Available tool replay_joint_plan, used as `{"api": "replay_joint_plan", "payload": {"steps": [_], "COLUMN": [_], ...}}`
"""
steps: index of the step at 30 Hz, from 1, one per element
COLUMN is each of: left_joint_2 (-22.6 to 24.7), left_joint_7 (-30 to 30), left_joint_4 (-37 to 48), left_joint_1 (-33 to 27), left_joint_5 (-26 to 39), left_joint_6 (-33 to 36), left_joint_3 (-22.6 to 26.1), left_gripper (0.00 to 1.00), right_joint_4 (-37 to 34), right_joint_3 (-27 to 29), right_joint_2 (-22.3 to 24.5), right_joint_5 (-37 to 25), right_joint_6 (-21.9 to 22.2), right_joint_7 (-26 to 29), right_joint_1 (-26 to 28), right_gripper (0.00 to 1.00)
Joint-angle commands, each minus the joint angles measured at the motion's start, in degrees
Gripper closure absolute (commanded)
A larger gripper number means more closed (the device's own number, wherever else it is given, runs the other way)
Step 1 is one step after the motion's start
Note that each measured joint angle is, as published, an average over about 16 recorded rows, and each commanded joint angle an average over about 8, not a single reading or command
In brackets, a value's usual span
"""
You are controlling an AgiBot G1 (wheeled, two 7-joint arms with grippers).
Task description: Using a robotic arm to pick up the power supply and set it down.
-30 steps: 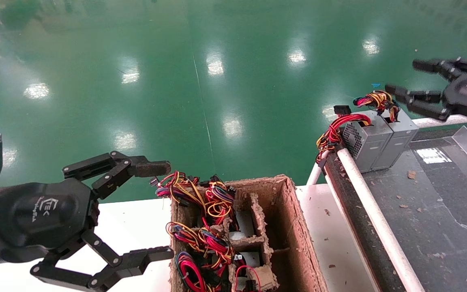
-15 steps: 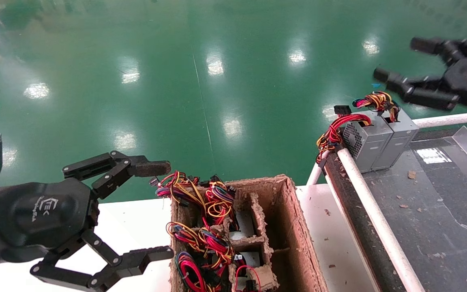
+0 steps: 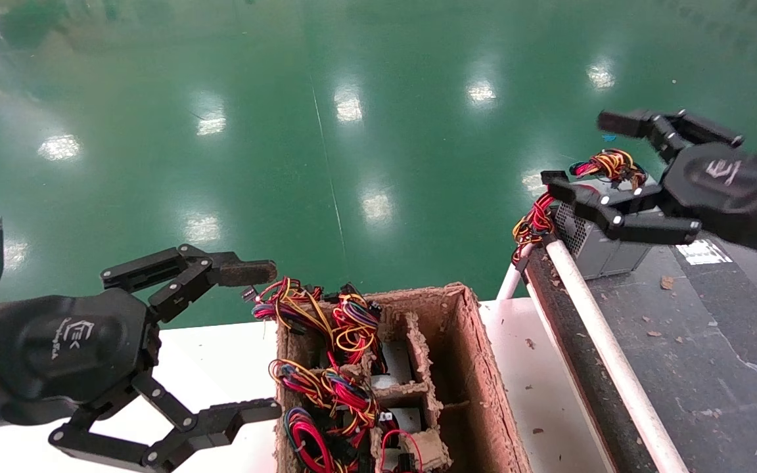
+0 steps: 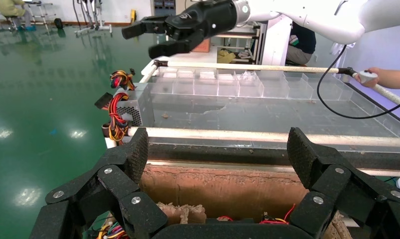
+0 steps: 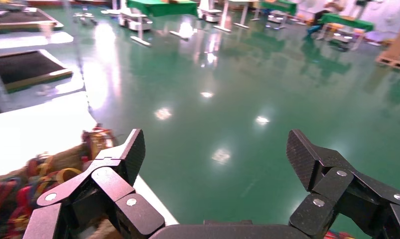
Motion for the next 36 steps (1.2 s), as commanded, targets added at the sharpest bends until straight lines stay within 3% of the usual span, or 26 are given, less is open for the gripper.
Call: {"api": "replay_joint_plan", "payload": {"steps": [1,36], "left_joint_2": [0.0,0.0], "left_joint_7": [0.0,0.0], "left_joint_4": [0.0,0.0], "left_joint_1": [0.0,0.0], "left_joint_5": [0.0,0.0], "left_joint_6": [0.0,0.0], "left_joint_3": [0.0,0.0], "left_gripper": [0.0,0.0], "right_joint_4": [0.9,15.1], "right_joint_3": [-0.1,-2.2], "right_joint_2": [0.1,1.9], "right_joint_5": [0.8,14.0], "right_joint_6": [-0.8,-14.0], "right_joint_7": [0.3,4.6], "right_joint_1": [-0.6,-10.0], "right_gripper": [0.0,0.0]}}
